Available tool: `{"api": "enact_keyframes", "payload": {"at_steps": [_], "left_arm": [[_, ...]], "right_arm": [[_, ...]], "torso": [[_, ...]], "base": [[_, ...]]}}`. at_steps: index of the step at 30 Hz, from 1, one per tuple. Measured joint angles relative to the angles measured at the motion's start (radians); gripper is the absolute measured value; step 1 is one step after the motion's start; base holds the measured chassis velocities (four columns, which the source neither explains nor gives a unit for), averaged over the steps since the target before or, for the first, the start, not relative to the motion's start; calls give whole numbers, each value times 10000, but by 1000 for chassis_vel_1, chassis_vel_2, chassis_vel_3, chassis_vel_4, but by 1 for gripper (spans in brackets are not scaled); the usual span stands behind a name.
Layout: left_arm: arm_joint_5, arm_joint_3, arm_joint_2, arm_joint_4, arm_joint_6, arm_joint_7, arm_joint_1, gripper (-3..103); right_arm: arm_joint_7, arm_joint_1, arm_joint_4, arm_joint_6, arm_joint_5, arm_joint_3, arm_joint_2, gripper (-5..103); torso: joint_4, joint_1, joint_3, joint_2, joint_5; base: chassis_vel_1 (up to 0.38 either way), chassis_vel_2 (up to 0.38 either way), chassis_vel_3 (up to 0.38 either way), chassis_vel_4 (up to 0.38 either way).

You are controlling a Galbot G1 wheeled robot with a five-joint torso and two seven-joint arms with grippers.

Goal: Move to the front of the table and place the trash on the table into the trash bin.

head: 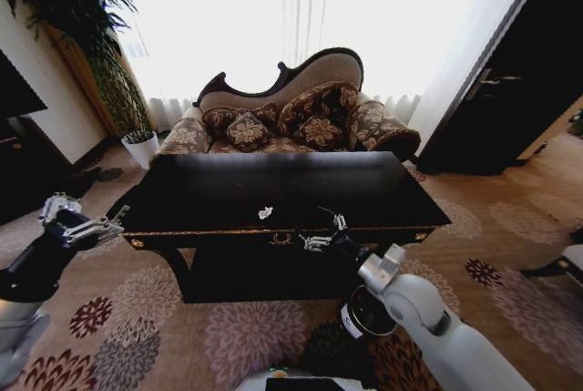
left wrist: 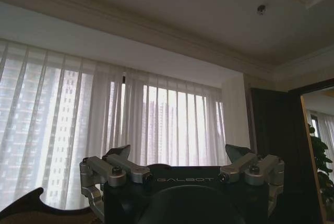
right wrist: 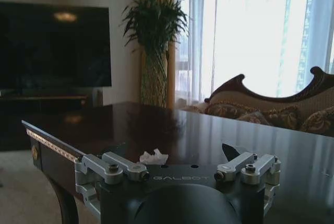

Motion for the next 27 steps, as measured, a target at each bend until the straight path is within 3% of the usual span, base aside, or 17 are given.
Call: {"api": "enact_keyframes", "payload": {"at_steps": [3,11,16,21,27], "left_arm": [[21,-96,22,0,-1,3,56,100],[71,-116,-41,-47,-5,5,123,100],[129,-115,-78,-87,-9,6,174,100],[273,-70,-145,-125,-14,9,228,100],[355,-65,-188,-177,-14,10,295,100]], "right_arm": [[494,528,100,-655,-34,-553,-349,100],[1445,1984,-184,-1018,31,-1958,-545,100],[1853,2745,-675,-558,388,-2970,-516,100],[1441,3288,-1276,309,1039,-3600,-439,100],[1455,4093,-1818,408,1291,-4236,-296,100]], "torso": [[0,-1,0,0,0],[1,0,0,0,0],[1,0,0,0,0],[0,0,0,-1,0],[0,-1,-1,0,0]], "base": [[0,0,0,0],[0,0,0,0],[0,0,0,0],[0,0,0,0],[0,0,0,0]]}}
